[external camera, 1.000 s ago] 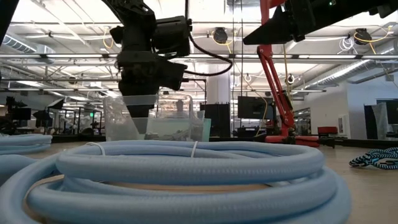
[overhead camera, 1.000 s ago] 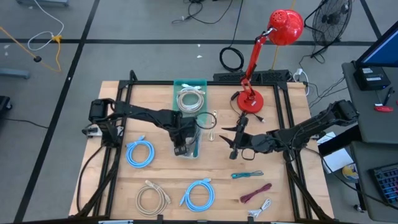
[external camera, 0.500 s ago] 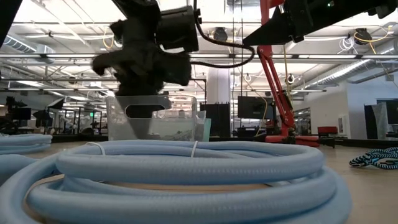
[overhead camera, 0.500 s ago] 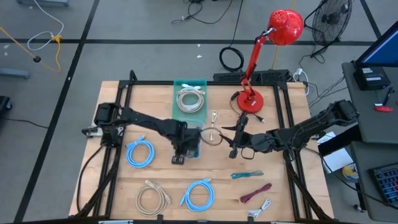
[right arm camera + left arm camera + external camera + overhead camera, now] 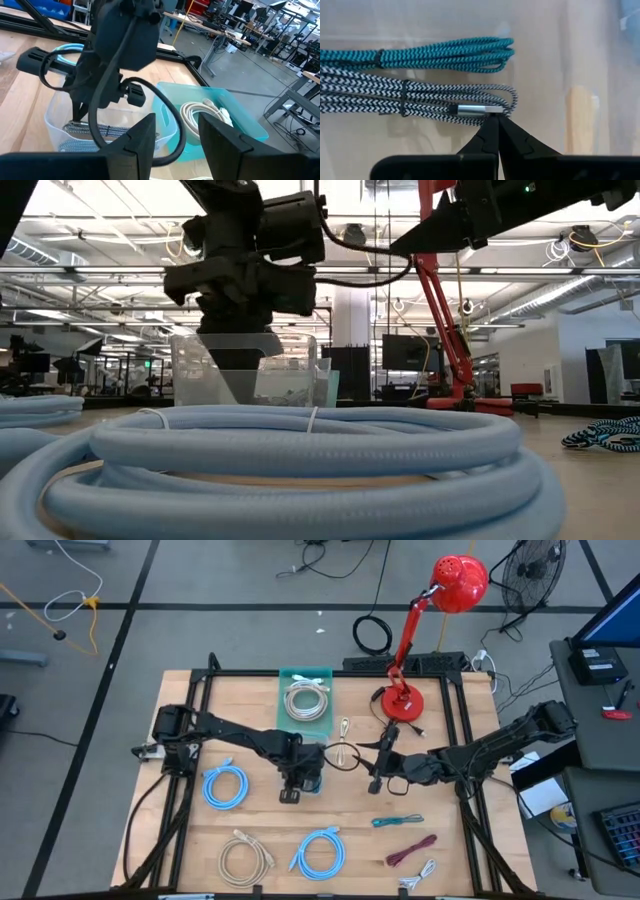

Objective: Pick & Place USB Port
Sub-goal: Put the white black tied USB cable into the transparent bin, then put the brown rolled USB cable into the blue bin

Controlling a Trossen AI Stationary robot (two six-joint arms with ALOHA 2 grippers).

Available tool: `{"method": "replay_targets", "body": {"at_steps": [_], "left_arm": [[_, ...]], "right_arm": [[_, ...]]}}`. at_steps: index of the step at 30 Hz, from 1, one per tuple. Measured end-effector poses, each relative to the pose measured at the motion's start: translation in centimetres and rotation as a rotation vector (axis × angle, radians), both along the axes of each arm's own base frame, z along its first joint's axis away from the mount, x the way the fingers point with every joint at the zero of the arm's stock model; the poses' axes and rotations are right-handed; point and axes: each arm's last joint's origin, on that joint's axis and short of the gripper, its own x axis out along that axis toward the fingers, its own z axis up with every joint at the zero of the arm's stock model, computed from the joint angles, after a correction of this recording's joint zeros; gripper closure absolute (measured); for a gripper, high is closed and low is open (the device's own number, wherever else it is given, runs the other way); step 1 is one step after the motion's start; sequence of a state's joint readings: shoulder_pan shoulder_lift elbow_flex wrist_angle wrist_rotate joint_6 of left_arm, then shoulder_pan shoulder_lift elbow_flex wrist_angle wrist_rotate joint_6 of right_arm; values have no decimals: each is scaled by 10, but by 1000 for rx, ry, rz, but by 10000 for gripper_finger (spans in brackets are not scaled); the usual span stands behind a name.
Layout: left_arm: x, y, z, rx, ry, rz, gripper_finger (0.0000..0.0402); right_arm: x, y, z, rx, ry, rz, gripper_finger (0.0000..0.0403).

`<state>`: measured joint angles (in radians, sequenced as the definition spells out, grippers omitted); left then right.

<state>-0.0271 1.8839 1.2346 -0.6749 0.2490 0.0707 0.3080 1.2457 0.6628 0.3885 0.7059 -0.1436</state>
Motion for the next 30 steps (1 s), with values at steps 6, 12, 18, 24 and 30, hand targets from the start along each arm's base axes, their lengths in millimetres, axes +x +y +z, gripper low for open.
{"method": "replay_targets", "body": {"at_steps": [6, 12, 18, 24, 30], "left_arm": [[3, 2, -14, -11, 43, 6, 401], [10, 2, -15, -36, 13, -1, 401], [26, 1, 5, -24, -75, -17, 401], [27, 3, 14, 60, -40, -2, 401], [29, 9, 36, 208, 8, 31, 401]], "right_arm": [[0, 0, 0, 1, -2, 0, 264], [0, 0, 0, -1, 3, -1, 264], [0, 0, 0, 3, 0, -2, 264], [0, 0, 0, 3, 2, -2, 264], [-2, -1, -4, 9, 5, -4, 264]]}}
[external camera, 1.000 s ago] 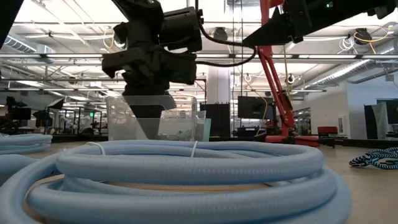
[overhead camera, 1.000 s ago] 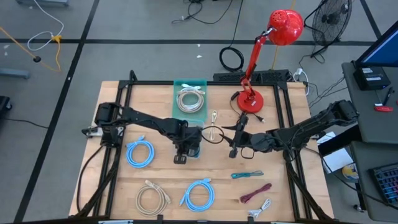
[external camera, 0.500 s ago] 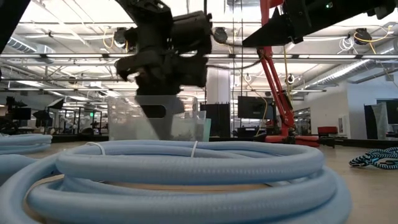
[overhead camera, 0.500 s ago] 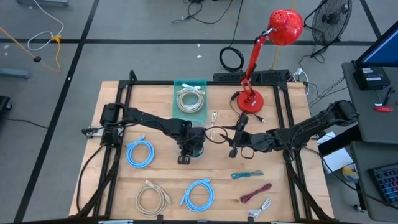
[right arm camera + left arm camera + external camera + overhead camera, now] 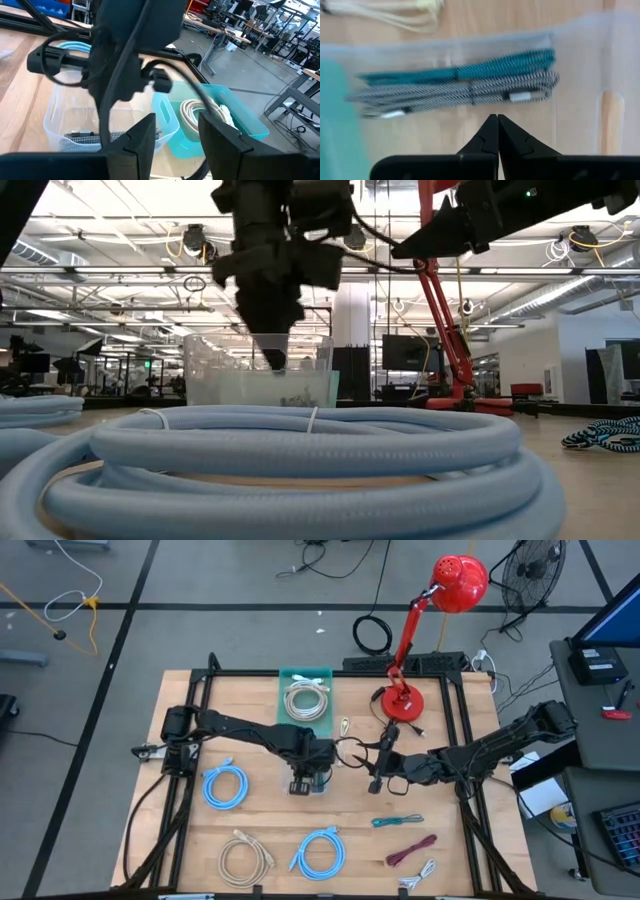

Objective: Pick & Place USB Port
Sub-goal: Put the brown rolled USB cable into the blue bin

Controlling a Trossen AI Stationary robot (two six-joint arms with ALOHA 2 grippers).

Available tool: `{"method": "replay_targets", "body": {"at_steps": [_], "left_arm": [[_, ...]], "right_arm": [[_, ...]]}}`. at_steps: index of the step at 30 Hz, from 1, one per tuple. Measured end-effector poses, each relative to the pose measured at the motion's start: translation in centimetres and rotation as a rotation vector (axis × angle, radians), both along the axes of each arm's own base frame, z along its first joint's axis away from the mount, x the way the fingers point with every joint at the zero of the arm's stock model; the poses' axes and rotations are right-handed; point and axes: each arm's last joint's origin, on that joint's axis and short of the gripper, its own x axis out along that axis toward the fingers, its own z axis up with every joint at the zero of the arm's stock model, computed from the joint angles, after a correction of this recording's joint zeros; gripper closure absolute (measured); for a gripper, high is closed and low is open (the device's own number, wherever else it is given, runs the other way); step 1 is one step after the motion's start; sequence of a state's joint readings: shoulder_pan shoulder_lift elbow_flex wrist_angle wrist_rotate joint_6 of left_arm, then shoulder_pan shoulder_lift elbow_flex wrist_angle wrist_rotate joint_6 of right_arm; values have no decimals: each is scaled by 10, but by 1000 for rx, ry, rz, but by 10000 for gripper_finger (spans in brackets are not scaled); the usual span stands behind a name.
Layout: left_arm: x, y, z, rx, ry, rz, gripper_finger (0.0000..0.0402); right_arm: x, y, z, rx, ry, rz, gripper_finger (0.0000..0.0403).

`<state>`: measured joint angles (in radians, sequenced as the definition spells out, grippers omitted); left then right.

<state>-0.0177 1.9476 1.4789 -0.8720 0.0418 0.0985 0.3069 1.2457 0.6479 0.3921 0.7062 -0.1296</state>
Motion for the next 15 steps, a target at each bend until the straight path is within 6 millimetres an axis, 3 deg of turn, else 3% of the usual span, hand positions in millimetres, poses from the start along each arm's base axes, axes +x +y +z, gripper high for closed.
{"method": "replay_targets", "body": {"at_steps": [7, 11, 15], "left_arm": [[13, -7, 50, 19, -161, -33, 401], [-7, -15, 88, 114, -237, 5, 400], [-43, -20, 136, 232, -374, 137, 400]], "right_arm": [[0, 0, 0, 14, -4, -4, 264], [0, 0, 0, 15, 8, -6, 264], [-2, -1, -7, 11, 54, -10, 264]]}}
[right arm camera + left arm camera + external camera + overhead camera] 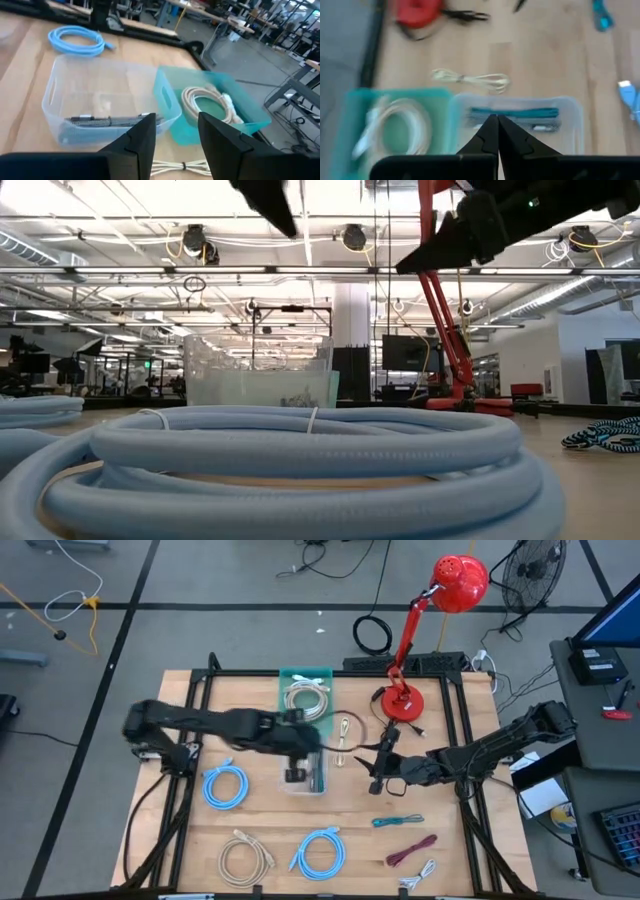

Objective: Pick & Place USB Port
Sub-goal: Put the brown rolled USB cable into the blue bin

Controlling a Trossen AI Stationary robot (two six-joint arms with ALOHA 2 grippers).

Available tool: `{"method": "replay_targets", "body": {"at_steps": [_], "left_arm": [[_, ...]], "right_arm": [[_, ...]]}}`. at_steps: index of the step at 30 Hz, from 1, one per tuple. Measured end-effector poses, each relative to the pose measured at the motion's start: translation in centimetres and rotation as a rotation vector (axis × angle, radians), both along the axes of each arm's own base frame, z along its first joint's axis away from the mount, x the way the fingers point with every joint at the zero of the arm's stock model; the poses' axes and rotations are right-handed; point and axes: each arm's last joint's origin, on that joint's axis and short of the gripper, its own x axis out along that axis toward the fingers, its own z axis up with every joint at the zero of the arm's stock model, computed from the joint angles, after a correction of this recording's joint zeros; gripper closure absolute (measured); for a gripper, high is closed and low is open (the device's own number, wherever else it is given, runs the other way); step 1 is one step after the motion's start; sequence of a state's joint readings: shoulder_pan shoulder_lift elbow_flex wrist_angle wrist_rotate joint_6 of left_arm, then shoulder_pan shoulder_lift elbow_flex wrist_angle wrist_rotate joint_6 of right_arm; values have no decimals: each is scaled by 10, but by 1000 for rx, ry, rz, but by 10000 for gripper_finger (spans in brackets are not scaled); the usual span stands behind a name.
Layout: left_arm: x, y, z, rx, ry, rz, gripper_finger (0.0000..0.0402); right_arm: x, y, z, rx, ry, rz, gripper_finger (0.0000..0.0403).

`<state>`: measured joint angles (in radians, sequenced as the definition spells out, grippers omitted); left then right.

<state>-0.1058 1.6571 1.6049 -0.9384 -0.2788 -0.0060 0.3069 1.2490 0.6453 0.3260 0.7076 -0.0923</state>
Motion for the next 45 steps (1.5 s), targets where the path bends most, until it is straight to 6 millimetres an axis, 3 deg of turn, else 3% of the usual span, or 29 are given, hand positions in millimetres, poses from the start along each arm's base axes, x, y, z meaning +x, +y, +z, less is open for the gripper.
{"method": "replay_targets", "body": {"at_steps": [4, 7, 15, 19, 22, 28, 33, 38, 45], "left_arm": [[-34, -9, 27, -9, -137, 89, 401], [-58, -12, 33, -58, -192, 160, 398], [-95, -4, -23, -22, -162, 419, 400], [-100, 10, -50, -1, -255, 539, 395], [-98, 23, -53, -10, -366, 531, 399], [-87, 46, -44, 18, -519, 380, 393], [-86, 65, -37, 52, -560, 370, 399], [-104, 80, -16, 1, -653, 435, 389], [-122, 80, -11, 22, -613, 429, 399]], "right_arm": [[0, -1, 0, 6, 0, -9, 264], [0, -2, 0, 16, -3, -15, 264], [-1, -7, -5, 39, 33, -50, 264], [-1, -14, -8, 66, 48, -89, 264], [0, -21, -8, 89, 42, -128, 264], [0, -34, -10, 131, 38, -191, 264], [0, -49, -12, 196, 20, -281, 264], [-1, -67, -14, 301, -37, -399, 264], [10, -92, -37, 450, -24, -480, 264]]}}
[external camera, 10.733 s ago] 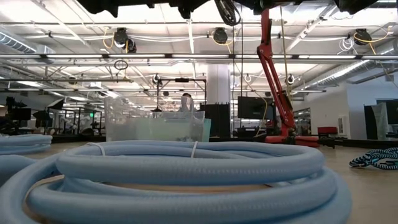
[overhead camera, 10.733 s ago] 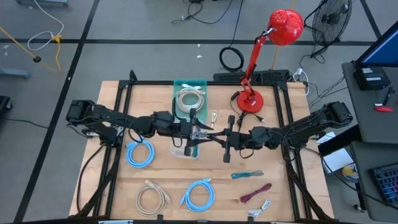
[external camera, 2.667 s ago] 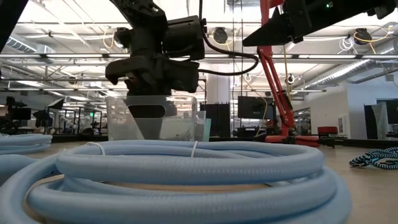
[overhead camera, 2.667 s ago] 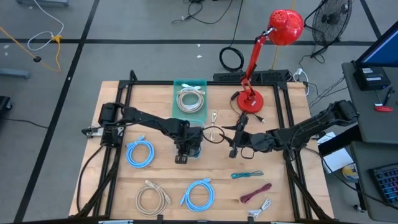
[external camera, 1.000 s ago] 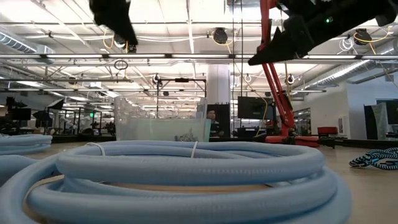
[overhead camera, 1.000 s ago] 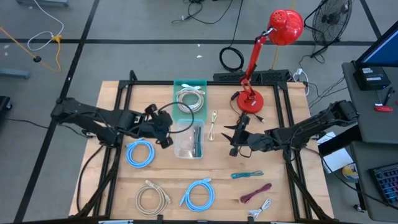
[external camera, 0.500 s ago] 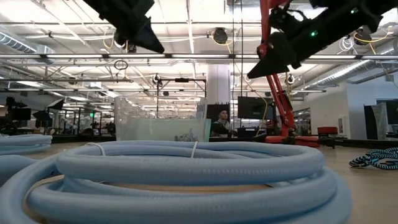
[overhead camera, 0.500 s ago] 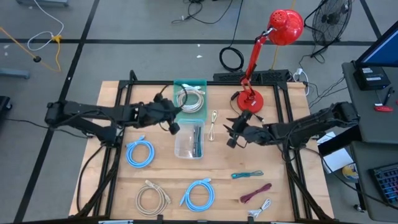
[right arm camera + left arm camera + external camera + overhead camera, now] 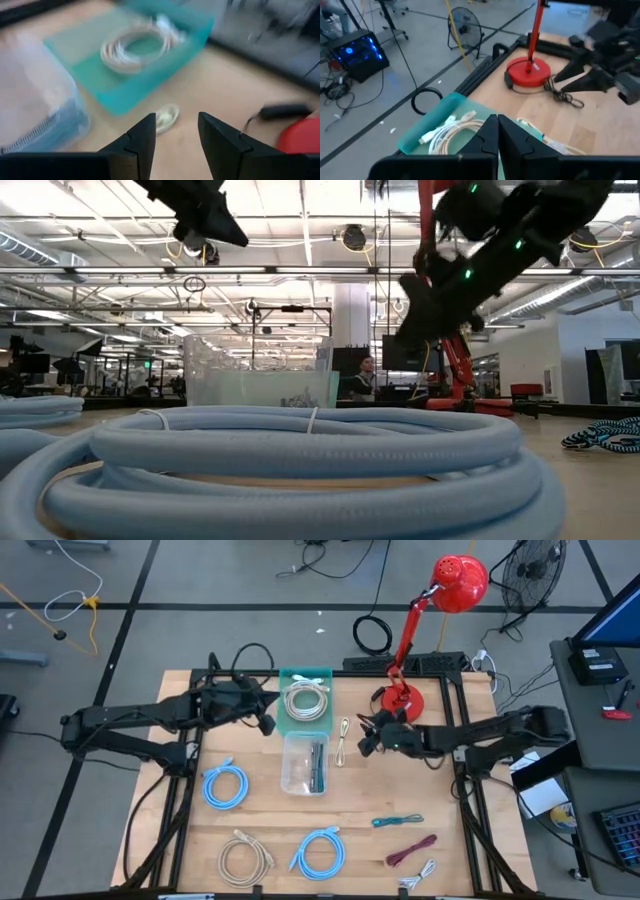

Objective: Pick & Place USB Port
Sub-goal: Put the brown rolled USB cable into the blue bin

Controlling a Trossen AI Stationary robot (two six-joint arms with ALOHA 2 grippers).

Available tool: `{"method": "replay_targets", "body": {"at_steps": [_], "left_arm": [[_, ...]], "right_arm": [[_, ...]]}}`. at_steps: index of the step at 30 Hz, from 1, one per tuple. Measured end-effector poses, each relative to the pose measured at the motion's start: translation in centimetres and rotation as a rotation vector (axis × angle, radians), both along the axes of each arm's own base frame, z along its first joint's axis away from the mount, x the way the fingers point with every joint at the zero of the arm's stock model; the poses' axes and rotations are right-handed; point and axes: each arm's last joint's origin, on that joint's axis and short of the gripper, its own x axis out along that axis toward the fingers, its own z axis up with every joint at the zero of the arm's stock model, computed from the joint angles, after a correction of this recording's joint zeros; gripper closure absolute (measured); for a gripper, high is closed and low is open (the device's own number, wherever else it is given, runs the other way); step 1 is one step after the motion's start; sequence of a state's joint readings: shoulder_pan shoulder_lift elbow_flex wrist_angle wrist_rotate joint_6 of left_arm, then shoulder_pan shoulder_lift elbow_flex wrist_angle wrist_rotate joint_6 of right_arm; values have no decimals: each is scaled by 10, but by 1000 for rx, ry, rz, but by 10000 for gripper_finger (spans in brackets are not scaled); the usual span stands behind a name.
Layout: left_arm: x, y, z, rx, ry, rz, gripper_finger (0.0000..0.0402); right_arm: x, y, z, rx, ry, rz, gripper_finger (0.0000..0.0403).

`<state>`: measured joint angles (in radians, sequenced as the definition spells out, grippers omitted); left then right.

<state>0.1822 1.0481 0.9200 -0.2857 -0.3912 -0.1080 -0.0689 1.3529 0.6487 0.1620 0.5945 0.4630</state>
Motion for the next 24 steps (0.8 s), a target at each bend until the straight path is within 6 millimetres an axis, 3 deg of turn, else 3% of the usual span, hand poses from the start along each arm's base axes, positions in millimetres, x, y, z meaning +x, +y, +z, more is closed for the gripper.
{"method": "replay_targets", "body": {"at_steps": [6, 9, 14, 18, 20, 24], "left_arm": [[0, 0, -5, 11, 46, -9, 386], [1, -1, -6, 11, 59, -14, 391], [1, -2, -6, 18, 65, -24, 396], [1, -2, -6, 25, 68, -28, 387], [1, -2, -6, 25, 67, -28, 390], [1, -2, -5, 27, 60, -27, 399]], "right_arm": [[19, -18, -41, 267, 2, 142, 264], [28, -22, -48, 277, -14, 234, 264], [41, -20, -33, 68, 30, 420, 264], [48, -13, -21, -180, 233, 625, 264], [51, -13, -16, -166, 353, 620, 264], [59, -25, -5, -77, 483, 440, 264]]}}
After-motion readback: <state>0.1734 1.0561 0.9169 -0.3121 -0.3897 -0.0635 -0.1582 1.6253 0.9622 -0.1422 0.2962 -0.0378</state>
